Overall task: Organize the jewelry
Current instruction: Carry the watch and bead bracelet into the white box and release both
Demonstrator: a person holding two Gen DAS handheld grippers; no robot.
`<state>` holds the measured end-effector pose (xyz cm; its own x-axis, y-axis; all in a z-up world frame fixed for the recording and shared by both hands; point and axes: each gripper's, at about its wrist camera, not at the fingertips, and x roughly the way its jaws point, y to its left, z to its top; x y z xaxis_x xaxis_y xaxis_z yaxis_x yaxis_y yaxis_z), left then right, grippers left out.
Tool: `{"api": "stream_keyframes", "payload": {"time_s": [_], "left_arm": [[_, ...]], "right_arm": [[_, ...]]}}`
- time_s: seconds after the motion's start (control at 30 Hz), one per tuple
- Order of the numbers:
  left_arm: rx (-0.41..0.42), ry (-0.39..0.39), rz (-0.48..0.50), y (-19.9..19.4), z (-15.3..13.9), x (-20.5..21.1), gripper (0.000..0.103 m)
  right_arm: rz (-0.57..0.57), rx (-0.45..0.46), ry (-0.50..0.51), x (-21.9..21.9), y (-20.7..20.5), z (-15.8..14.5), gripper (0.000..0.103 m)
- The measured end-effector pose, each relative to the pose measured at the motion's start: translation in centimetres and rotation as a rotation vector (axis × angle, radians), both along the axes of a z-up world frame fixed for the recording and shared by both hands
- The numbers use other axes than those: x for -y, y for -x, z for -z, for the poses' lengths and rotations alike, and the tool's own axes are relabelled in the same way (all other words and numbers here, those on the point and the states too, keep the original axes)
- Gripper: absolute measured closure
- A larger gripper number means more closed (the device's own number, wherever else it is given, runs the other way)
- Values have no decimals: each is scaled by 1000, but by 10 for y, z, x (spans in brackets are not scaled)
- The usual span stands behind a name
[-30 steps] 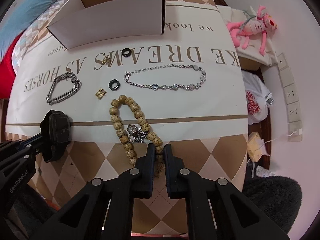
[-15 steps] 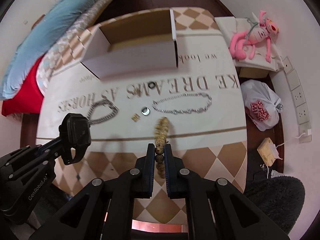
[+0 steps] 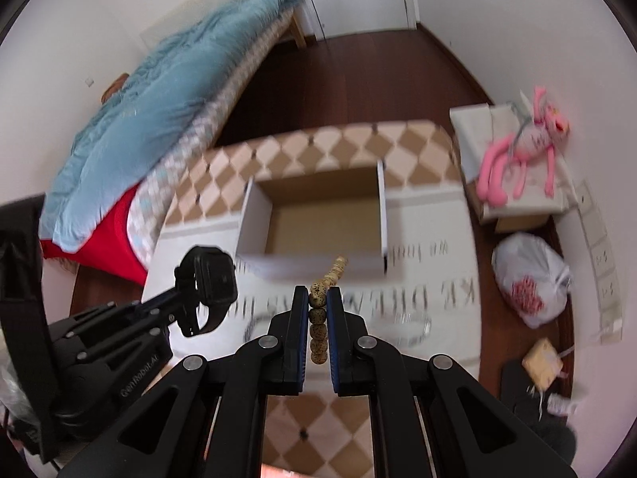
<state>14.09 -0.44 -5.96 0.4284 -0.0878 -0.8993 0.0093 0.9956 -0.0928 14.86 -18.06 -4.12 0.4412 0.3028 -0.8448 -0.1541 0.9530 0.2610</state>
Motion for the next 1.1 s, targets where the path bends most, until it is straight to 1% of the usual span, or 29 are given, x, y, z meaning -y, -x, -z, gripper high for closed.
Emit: {"api": "stream_keyframes", "payload": {"time_s": [0.1, 0.2, 0.3, 0.33, 0.43, 0.5, 0.53, 0.63, 0.67, 0.7, 0.73, 0.77, 0.8, 0.83, 0.87, 0.9, 0.93, 0.97, 1.03, 1.07, 1.1], "left_arm": [[-7, -5, -6, -26, 3, -3, 99], [-36, 5, -14, -48, 12, -7, 99], [-84, 35, -28, -71, 26, -12, 99], [-113, 52, -32, -80, 33, -14, 99], [-160, 99, -37, -95, 47, -16, 99], [-195, 104, -45, -104, 54, -16, 94], [-212, 113, -55, -109, 56, -17, 91], [-225, 137, -77, -117, 54, -17, 88], [-221, 129, -76, -120, 51, -16, 79], [-216, 102, -78, -122, 47, -15, 69], [-203, 76, -84, -122, 41, -15, 45], [-188, 69, -87, -122, 37, -17, 32], [-168, 61, -97, -121, 32, -19, 25], [-153, 44, -106, -120, 28, -22, 24], [-147, 28, -109, -119, 26, -25, 20], [-146, 16, -117, -119, 26, -30, 16], [-138, -7, -128, -116, 26, -33, 6], [-128, -21, -135, -113, 26, -37, 3], [-107, -58, -151, -104, 31, -43, 3], [-99, -73, -152, -103, 33, -45, 2], [-93, -87, -153, -100, 36, -46, 2]], "right_arm": [[3, 8, -3, -4, -31, -4, 94], [0, -8, -12, -8, -61, 2, 94], [-4, -35, -15, -13, -86, 14, 94], [-5, -47, -16, -14, -92, 19, 94], [-10, -84, -17, -19, -108, 37, 94], [-22, -106, -19, -22, -116, 48, 94], [-35, -120, -23, -24, -119, 53, 94], [-64, -153, -10, -27, -128, 64, 93], [-65, -174, -8, -27, -131, 67, 93], [-60, -183, 1, -26, -132, 70, 93], [-53, -182, 16, -24, -131, 70, 92], [-45, -178, 41, -23, -131, 70, 89], [-37, -173, 42, -19, -130, 69, 79], [-18, -170, 39, -14, -128, 69, 66], [-1, -163, 63, -11, -126, 68, 60], [8, -152, 74, -8, -124, 67, 49], [22, -145, 87, -4, -122, 66, 41], [38, -142, 125, -3, -119, 68, 36], [49, -124, 180, -2, -113, 72, 18], [56, -120, 221, -4, -109, 76, 13], [55, -121, 236, -5, -107, 79, 7]]}}
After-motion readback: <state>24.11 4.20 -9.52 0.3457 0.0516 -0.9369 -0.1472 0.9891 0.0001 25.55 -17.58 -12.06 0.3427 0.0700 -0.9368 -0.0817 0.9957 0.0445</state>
